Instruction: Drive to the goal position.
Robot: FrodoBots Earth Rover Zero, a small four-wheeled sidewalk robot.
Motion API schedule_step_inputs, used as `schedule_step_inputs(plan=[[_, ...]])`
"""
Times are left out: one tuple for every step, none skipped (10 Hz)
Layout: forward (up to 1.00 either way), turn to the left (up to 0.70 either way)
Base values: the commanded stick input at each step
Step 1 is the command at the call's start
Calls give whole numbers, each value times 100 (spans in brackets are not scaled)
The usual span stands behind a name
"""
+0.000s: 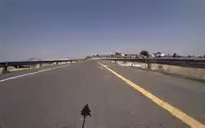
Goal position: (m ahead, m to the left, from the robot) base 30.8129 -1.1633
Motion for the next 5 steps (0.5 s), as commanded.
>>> schedule_step_inputs(plan=[[100,-1],[100,-1],[100,-1],[100,-1],[100,-1]])
